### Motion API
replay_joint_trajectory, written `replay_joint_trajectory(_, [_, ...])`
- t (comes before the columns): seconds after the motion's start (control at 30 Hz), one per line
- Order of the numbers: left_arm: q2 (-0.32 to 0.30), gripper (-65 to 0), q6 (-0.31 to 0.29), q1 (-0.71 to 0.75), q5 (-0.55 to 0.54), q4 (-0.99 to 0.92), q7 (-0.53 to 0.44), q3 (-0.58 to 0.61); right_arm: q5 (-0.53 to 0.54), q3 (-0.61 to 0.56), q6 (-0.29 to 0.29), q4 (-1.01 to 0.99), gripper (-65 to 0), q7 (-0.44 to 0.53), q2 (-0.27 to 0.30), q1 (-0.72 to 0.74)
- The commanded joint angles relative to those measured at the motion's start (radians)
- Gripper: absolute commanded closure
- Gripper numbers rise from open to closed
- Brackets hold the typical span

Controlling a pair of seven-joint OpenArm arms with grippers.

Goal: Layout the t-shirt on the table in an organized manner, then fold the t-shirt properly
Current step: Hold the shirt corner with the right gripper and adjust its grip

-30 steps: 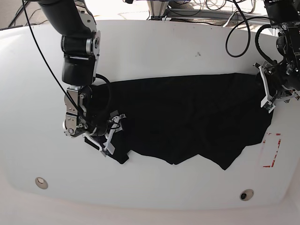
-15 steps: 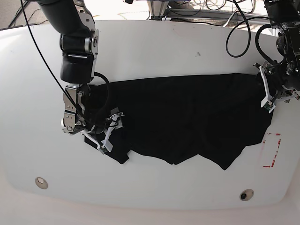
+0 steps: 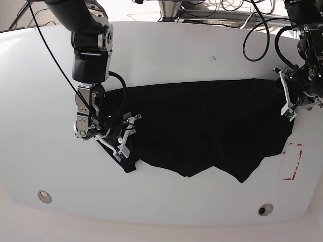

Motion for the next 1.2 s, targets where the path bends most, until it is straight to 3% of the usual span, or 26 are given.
replay_joint_trajectory(0.0, [-0.018, -35.3, -0.001, -0.012, -0.004, 0.014, -0.008, -0.006, 0.012, 0.003, 0.006, 0.027, -23.8, -0.006, 0.001, 0.040])
replay_joint_trajectory(0.5, [-0.019, -35.3, -0.001, -0.009, -0.007, 0.014, -0.008, -0.006, 0.012, 0.003, 0.006, 0.133, -22.7, -0.043, 0.001, 0.040])
replay_joint_trajectory(0.7, [-0.019, -35.3, -0.001, -0.009, -0.007, 0.014, -0.008, -0.006, 0.012, 0.003, 0.006, 0.128, -16.6, -0.043, 0.000, 0.038])
replay_joint_trajectory(0.77, [-0.019, -35.3, -0.001, -0.009, -0.007, 0.014, -0.008, -0.006, 0.011, 0.003, 0.006, 0.126, -18.9, -0.043, 0.000, 0.037])
replay_joint_trajectory(0.97, [-0.019, -35.3, -0.001, -0.007, -0.007, 0.014, -0.008, -0.006, 0.008, 0.005, 0.006, 0.126, -35.0, -0.035, -0.002, 0.026])
replay_joint_trajectory(1.17, [-0.019, -35.3, -0.001, -0.007, -0.007, 0.014, -0.008, -0.006, 0.006, 0.005, 0.006, 0.125, -34.4, -0.008, 0.003, 0.021])
